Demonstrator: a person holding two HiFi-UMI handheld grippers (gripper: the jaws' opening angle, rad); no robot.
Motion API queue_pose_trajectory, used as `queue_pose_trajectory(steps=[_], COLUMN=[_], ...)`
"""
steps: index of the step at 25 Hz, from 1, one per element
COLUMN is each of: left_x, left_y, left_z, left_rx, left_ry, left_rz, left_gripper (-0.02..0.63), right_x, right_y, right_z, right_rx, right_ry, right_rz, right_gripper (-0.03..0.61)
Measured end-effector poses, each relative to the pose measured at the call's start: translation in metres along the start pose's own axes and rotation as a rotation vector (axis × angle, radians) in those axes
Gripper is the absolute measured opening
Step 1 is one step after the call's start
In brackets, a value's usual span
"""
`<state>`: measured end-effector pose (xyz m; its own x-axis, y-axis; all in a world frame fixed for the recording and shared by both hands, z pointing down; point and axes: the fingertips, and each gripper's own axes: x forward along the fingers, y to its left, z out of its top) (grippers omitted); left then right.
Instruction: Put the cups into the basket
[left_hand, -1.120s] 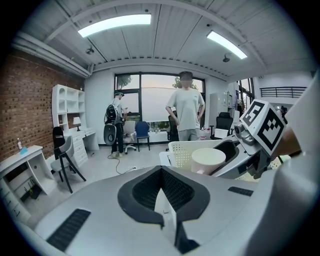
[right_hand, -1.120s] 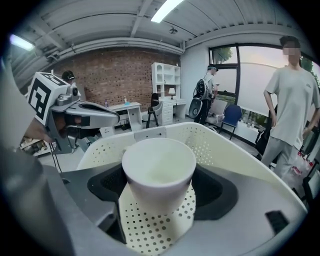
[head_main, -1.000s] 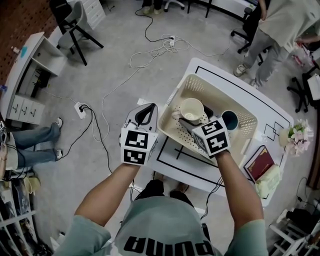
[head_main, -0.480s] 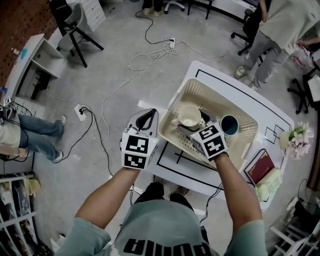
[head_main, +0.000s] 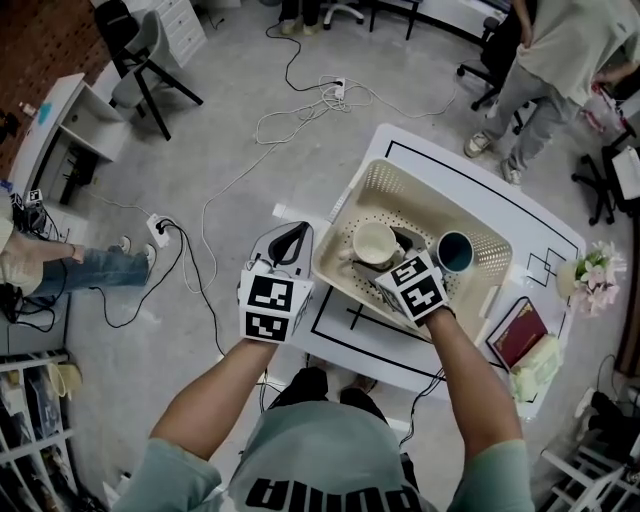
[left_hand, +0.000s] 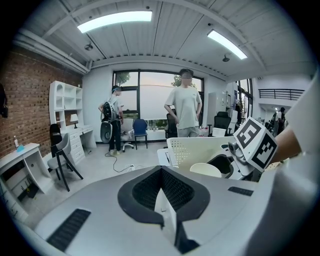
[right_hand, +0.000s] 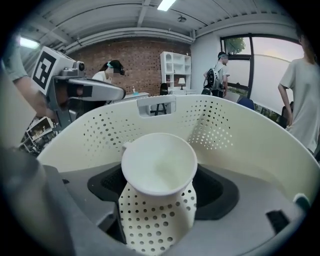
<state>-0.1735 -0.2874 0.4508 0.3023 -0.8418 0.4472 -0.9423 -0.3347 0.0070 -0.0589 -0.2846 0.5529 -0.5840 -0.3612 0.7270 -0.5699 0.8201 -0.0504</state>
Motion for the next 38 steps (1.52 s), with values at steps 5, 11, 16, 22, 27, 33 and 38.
queue_pose_trajectory(steps=[5,11,16,22,27,33,38], left_x=[-0.001,-0.003,-0.006,-0.012,-0.019,-0.034,-0.049], left_y=[-0.003,-0.005,-0.005,-0.010,-0.017,-0.030,-0.047], left_z=[0.002,0.008,0.015,0.024,0.030,0.038,0.040], left_rx=[0.008,0.014,0.025,0.031,0.033,0.029,0.023], left_ry=[-0.001,-0.016,-0.027,-0.043,-0.059,-0.079,-0.100], left_rz=[-0.007,-0.011,-0.007,-0.015,-0.022,-0.034,-0.050], left_gripper=[0.006,0.006,0.006,0.006,0.006,0.006,0.006], right_x=[0.000,-0.005,-0.015,-0.045,-0.076,-0.113,-0.145], right_y=[0.002,0.002,0.003,0.003,0.002,0.013,0.022], right_z=[-0.004,-0.003,0.009,0.045,0.068,0.075,0.066], right_rx=[-0.017,-0.017,-0.023,-0.015,0.014,0.070,0.104], right_ry=[0.014,0.016,-0.013,-0.125,-0.202,-0.266,-0.322], right_rz=[-0.011,-0.021,-0.023,-0.060,-0.105,-0.138,-0.231], right_gripper=[0.387,0.387,0.387,0.387,0.387,0.383,0.115])
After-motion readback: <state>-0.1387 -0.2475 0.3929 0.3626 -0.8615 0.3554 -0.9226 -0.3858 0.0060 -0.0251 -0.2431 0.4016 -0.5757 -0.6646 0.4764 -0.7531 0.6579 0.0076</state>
